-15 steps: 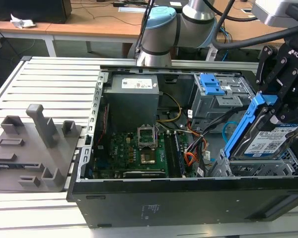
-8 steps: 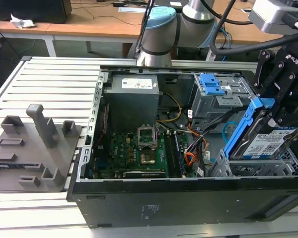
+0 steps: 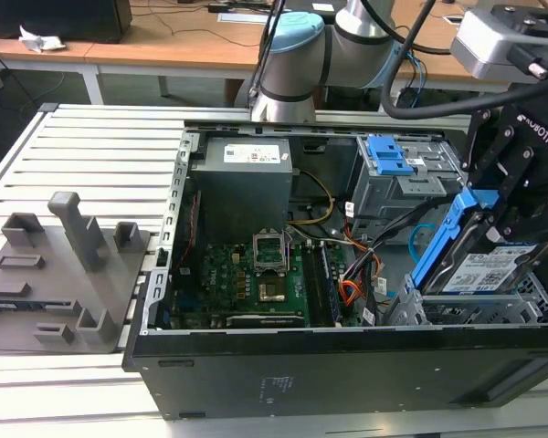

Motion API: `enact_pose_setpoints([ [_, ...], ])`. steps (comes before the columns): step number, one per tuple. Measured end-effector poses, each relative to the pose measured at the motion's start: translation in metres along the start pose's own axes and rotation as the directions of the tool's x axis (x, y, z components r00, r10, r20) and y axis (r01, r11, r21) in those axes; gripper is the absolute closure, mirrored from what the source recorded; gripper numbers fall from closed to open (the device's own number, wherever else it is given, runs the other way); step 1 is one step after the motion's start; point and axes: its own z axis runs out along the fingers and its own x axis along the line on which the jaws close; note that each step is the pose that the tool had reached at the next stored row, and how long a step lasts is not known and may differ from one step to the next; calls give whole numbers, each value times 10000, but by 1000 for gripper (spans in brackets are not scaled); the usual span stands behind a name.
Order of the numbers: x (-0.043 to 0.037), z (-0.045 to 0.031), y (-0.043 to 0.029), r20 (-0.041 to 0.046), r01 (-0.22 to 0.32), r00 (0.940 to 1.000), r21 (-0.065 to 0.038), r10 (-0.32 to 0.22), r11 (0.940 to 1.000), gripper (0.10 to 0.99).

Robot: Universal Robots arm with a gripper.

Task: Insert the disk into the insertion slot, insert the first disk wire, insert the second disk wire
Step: 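Insert the disk into the insertion slot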

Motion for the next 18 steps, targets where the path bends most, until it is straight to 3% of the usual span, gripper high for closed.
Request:
enact_pose_setpoints([
  [10,0,129,-5,1,0,10000,0,0,10000,722],
  [15,0,135,-5,-1,-1,10000,1,1,10000,722],
  [18,0,137,-5,-1,-1,10000,0,1,10000,647],
])
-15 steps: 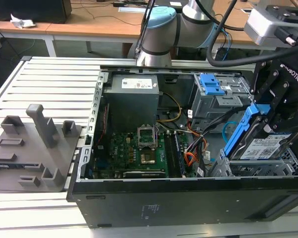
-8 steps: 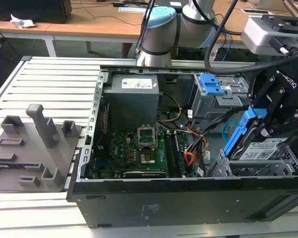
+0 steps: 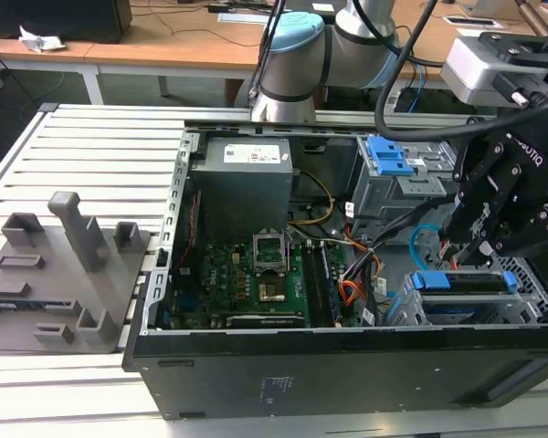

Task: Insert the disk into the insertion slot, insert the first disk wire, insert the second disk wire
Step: 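Insert the disk into the insertion slot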

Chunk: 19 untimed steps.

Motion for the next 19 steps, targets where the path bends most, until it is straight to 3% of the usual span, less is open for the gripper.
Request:
enact_pose_setpoints([
  [3,0,2,0,0,1,10000,0,-1,10000,663],
  [4,0,2,0,0,0,10000,0,0,10000,792],
  [5,0,3,0,1,1,10000,0,-1,10000,792],
  [8,0,4,0,0,1,10000,0,-1,10000,973],
  [14,0,7,-8,3,0,10000,0,0,10000,980],
  [19,-13,8,-205,3,3,10000,-15,-3,10000,980],
])
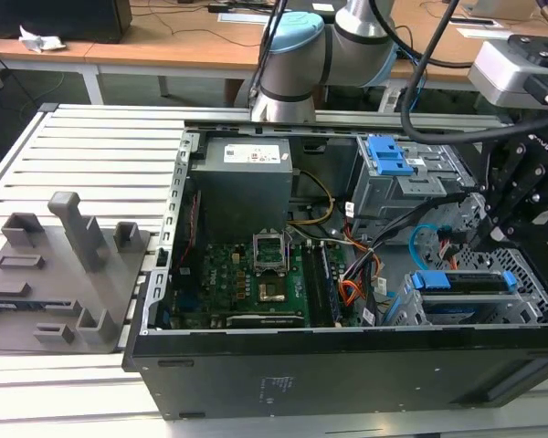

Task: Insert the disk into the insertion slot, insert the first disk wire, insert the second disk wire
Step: 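Insert the disk into the insertion slot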

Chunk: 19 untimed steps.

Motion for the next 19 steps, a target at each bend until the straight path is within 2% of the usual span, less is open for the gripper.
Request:
enact_pose_setpoints([
  [4,0,54,-23,-2,0,10000,-8,0,10000,980],
  [7,0,133,-35,-2,-1,10000,-13,1,10000,980],
  [9,-1,197,-73,-3,0,10000,-20,0,10000,980],
  [12,-1,229,-101,-2,0,10000,-23,0,10000,980],
  [19,-1,232,-106,-2,0,10000,-23,0,10000,980],
])
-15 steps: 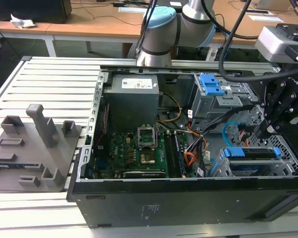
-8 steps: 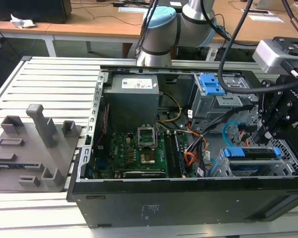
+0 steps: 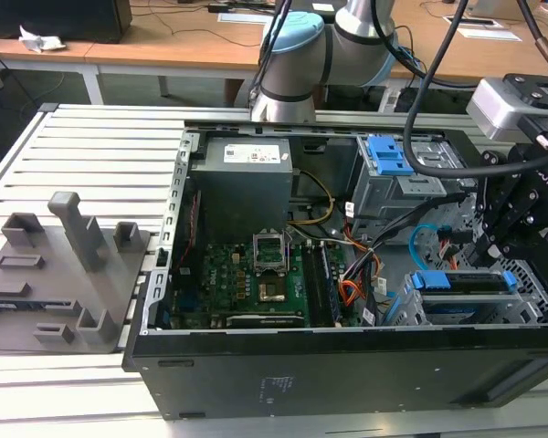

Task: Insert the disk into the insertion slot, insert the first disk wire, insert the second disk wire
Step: 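Insert the disk into the insertion slot, then insert the first disk wire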

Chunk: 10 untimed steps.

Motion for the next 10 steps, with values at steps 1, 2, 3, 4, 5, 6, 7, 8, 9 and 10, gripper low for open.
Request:
enact_pose_setpoints([
  [1,0,0,0,0,0,10000,0,0,10000,980],
  [2,0,0,0,0,0,10000,0,0,10000,980],
  [3,0,0,0,0,0,10000,0,0,10000,980],
  [4,0,0,0,0,0,10000,-1,0,10000,980],
  [5,0,0,0,0,0,10000,0,0,10000,980],
  [6,0,0,-1,0,0,10000,0,0,10000,980],
  [7,0,0,-1,0,-1,10000,0,1,10000,980],
  [8,0,0,-1,0,0,10000,0,0,10000,980],
  [9,0,0,-1,0,0,10000,0,0,10000,973],
  [10,0,0,-1,0,0,10000,0,0,10000,914],
])
